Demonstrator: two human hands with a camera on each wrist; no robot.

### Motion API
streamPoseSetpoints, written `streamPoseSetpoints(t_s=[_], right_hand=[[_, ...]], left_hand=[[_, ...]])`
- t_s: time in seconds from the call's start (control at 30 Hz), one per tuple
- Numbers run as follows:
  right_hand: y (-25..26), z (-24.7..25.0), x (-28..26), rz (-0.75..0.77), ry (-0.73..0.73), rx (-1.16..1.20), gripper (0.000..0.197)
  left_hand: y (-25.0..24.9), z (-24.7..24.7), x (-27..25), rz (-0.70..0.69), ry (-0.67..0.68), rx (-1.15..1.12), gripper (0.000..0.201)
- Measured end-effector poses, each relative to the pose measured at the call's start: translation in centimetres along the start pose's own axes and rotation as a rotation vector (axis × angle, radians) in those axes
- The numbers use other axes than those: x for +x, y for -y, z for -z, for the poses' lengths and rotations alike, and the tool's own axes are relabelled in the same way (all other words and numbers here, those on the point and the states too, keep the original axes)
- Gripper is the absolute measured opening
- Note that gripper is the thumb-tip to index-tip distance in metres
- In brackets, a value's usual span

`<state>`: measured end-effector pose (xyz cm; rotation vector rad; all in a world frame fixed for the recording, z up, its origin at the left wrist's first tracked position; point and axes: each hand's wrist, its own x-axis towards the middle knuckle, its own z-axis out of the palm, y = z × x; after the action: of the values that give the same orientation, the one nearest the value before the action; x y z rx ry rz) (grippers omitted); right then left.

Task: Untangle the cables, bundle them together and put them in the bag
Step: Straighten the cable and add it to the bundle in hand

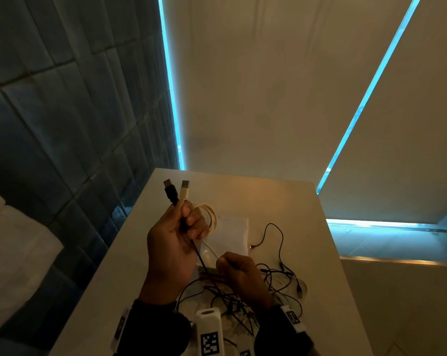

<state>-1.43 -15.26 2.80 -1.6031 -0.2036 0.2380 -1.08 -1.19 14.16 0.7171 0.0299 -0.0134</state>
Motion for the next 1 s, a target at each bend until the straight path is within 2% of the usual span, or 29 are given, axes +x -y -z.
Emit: streamPoseSetpoints(t_s=[0.33,0.5,0.6,0.67,0.77,0.87,1.0], right_hand=[[-6.9,0.5,0.3,-0.074,-0.092,-0.106,0.034],[-8.1,0.7,0.8,-0.128,-0.148,-0.137,0.039],[-6.2,0.8,1.5,-0.163,-0.271,-0.130,0.034],[-3.7,1.0,1.8,-0.152,-0.346,-0.038,0.029],[0.8,1.0,1.8,-0.033,-0.369,0.141,0.028],[4.5,0.5,1.6,0.126,-0.319,0.147,0.028],[7.8,-0.5,0.8,0.290,-0.137,0.070,0.025]], left_hand=[[-0.5,0.3,0.0,-0.004,-0.009,0.044,0.037],[-0.5,0.6,0.2,-0.003,-0.032,0.115,0.037],[-0.5,0.8,0.4,-0.002,-0.055,0.200,0.033],[-0.4,1.1,0.6,-0.004,-0.076,0.247,0.032],[-0.1,1.2,0.7,-0.004,-0.101,0.309,0.032],[0.3,0.9,0.8,0.004,-0.124,0.372,0.034],[0.7,0.4,0.7,0.006,-0.187,0.477,0.032]])
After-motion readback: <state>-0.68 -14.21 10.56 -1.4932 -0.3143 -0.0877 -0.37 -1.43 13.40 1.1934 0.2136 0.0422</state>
